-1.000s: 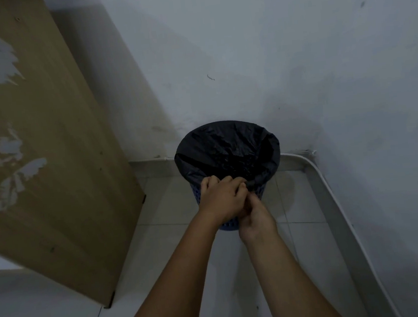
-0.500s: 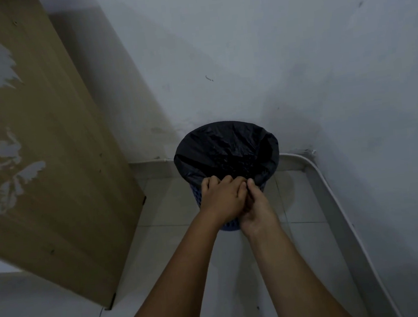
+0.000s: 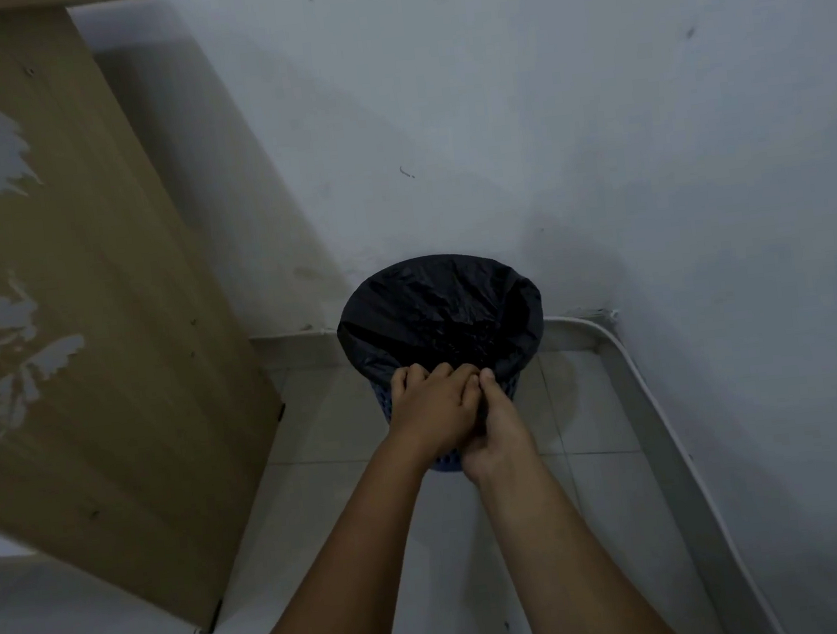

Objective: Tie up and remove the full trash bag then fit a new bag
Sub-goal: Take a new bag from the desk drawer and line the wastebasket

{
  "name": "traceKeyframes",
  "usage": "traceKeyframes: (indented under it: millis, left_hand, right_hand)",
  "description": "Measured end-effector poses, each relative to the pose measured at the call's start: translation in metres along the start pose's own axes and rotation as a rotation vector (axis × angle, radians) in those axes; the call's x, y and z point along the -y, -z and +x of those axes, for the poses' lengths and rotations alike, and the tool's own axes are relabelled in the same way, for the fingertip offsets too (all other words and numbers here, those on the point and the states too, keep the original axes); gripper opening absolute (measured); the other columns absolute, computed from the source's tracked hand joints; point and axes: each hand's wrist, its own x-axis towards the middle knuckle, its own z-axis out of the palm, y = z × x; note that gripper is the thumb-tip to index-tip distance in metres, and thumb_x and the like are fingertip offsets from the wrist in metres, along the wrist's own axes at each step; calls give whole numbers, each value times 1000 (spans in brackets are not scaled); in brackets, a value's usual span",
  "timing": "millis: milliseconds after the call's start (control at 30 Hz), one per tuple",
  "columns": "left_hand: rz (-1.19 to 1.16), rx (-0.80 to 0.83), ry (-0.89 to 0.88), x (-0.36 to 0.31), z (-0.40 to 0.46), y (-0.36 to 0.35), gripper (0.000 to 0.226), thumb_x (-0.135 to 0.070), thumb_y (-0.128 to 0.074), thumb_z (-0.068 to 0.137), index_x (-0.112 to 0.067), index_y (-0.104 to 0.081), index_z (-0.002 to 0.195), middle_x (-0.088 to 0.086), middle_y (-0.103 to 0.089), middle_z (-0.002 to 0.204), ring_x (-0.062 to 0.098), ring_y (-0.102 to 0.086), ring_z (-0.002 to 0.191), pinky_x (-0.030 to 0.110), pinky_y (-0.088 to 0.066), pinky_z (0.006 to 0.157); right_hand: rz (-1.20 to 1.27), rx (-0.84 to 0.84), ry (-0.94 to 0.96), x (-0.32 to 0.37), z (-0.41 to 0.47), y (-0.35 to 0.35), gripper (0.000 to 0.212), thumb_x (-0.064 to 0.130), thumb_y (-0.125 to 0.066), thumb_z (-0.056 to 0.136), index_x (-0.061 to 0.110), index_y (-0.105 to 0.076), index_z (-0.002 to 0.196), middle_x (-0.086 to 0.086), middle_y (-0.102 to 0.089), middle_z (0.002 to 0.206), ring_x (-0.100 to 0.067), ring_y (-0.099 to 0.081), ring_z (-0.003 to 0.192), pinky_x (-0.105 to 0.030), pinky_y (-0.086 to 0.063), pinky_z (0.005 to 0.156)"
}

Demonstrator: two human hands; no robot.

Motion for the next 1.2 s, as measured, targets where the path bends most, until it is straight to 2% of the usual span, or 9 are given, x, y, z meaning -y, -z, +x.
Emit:
traceKeyframes:
  millis: [267,400,500,667,800,900,1000,1133,1200]
  left_hand:
    - [-22,6,11,-1,2,2,47,-53,-14,102,-38,-55,119,-6,-59,109,26,-45,111,46,-18,113]
    - [-14,-1,16,-3,2,1,41,-48,-19,107,-38,-55,121,-6,-59,110,25,-45,111,45,-18,112]
    - [-12,-8,16,-2,1,1,40,-48,-19,108,-38,-55,123,-6,-59,111,24,-45,111,45,-19,112]
    - [-25,-13,17,-4,1,-2,44,-49,-17,106,-38,-54,126,-6,-59,115,24,-44,112,46,-18,112]
    - [-41,12,23,-3,4,-2,42,-50,-17,104,-39,-54,122,-6,-60,116,26,-43,115,45,-15,111]
    - [-46,24,25,-2,3,-1,45,-52,-15,103,-39,-54,121,-6,-59,115,27,-43,115,45,-15,110]
    - [-42,24,30,-3,3,-1,47,-52,-14,102,-40,-54,122,-7,-58,114,26,-43,115,44,-14,109]
    - [-44,60,40,-4,6,2,44,-51,-16,104,-40,-52,127,-6,-59,117,28,-42,119,47,-14,115]
    - [-45,69,46,-5,5,1,45,-50,-17,105,-40,-52,131,-5,-60,120,29,-43,120,48,-15,116]
  right_hand:
    - [58,50,-10,1,0,-1,47,49,-57,107,8,-68,128,-17,-73,123,-27,-71,109,-43,-58,78]
    - [80,67,-114,3,1,-6,62,59,-54,105,8,-64,138,-19,-69,137,-33,-65,127,-50,-55,92]
    - [73,94,-157,1,3,-4,69,68,-51,102,10,-66,135,-18,-73,131,-33,-66,122,-53,-55,90]
    - [-47,105,-90,1,8,10,74,69,-50,101,11,-60,145,-18,-65,145,-33,-59,137,-56,-44,118]
    - [-70,-40,106,-5,7,9,56,56,-65,99,11,-70,131,-13,-73,134,-25,-70,121,-41,-59,95]
    - [-68,-98,139,-10,7,5,51,53,-68,98,9,-72,123,-13,-75,127,-24,-72,116,-37,-60,83]
    - [-66,-92,143,-6,9,6,53,53,-67,99,7,-72,127,-13,-76,126,-25,-73,116,-39,-60,89]
    - [-73,-27,73,1,9,11,59,52,-63,103,7,-66,140,-14,-73,135,-27,-69,126,-45,-51,114]
    - [-115,-94,115,0,10,12,54,50,-71,99,9,-71,133,-12,-76,128,-25,-72,119,-43,-55,109]
